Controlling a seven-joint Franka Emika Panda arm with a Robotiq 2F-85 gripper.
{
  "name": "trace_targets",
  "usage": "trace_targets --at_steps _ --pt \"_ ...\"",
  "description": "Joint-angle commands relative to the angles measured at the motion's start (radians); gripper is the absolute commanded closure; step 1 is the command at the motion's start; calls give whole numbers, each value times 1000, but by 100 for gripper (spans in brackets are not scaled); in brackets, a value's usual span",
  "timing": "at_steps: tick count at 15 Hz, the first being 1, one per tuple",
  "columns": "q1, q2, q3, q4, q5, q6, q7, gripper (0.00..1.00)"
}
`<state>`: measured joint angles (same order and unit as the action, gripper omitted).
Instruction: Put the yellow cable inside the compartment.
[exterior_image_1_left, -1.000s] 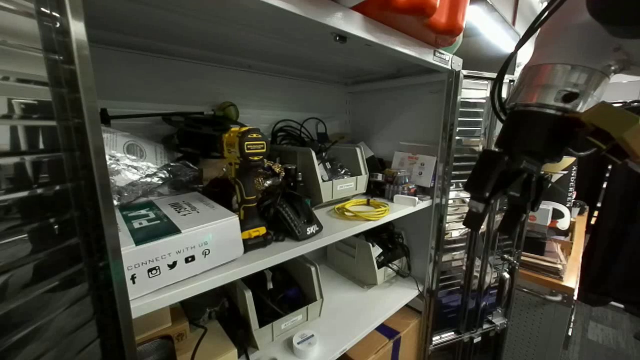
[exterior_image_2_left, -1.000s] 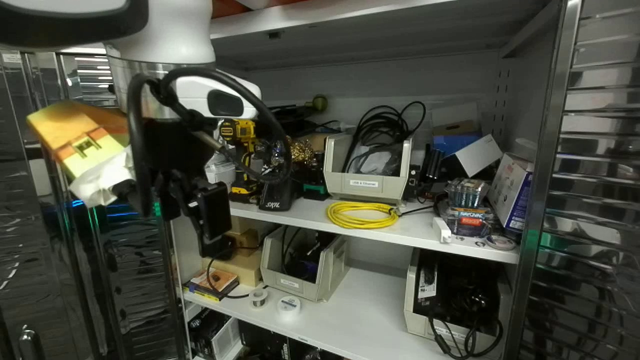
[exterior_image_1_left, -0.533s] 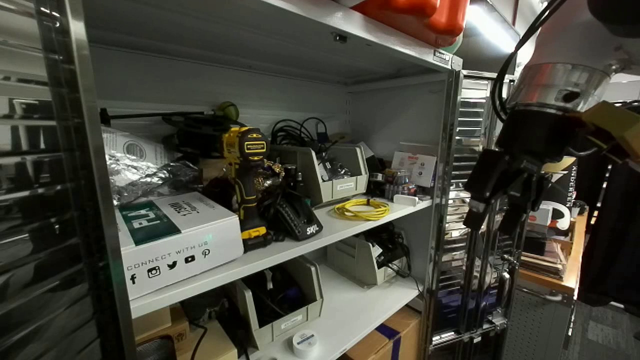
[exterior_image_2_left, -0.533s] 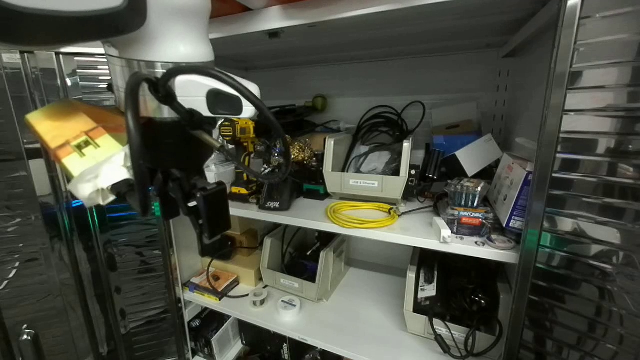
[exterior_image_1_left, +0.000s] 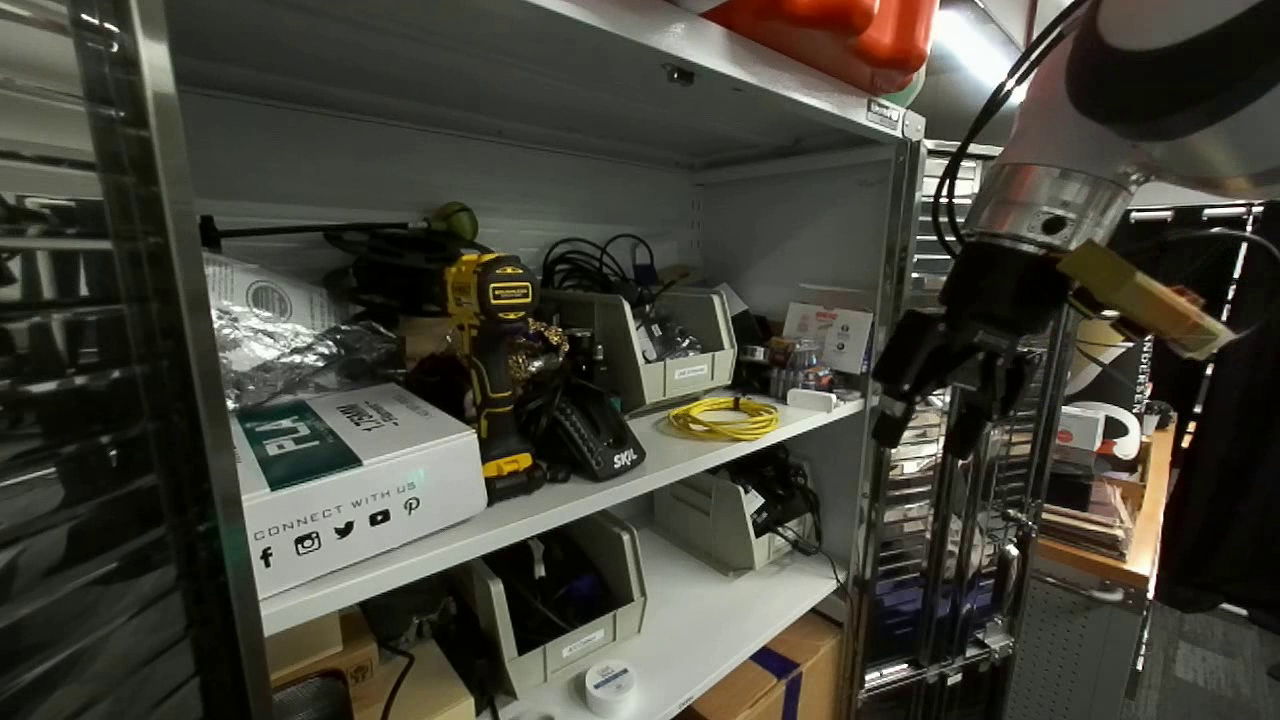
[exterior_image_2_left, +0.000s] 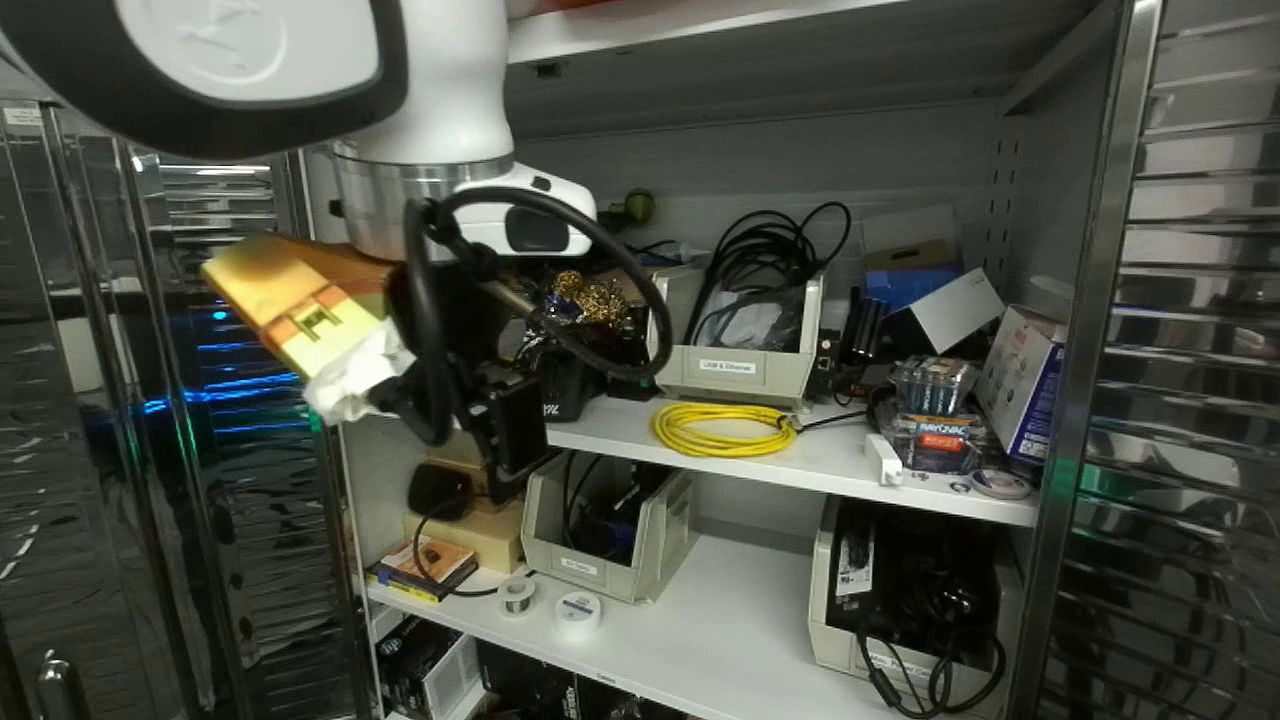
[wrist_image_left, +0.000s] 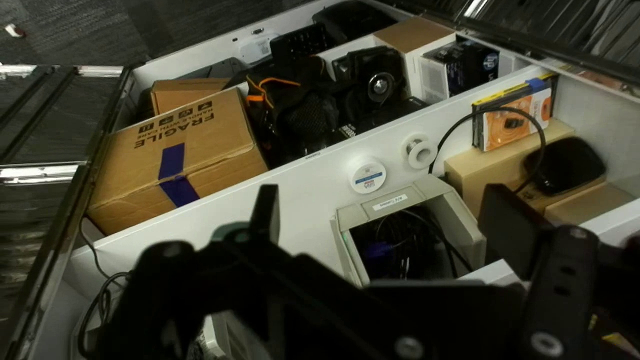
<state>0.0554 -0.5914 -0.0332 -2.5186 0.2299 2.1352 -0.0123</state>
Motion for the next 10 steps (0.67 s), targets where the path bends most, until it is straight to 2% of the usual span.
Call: trace_targets --at_steps 1,6,10 --pt "-13 182 4 127 5 86 16 0" --pt "-46 403 12 302 -36 151 85 0" --pt "-80 513 15 454 -146 137 212 0"
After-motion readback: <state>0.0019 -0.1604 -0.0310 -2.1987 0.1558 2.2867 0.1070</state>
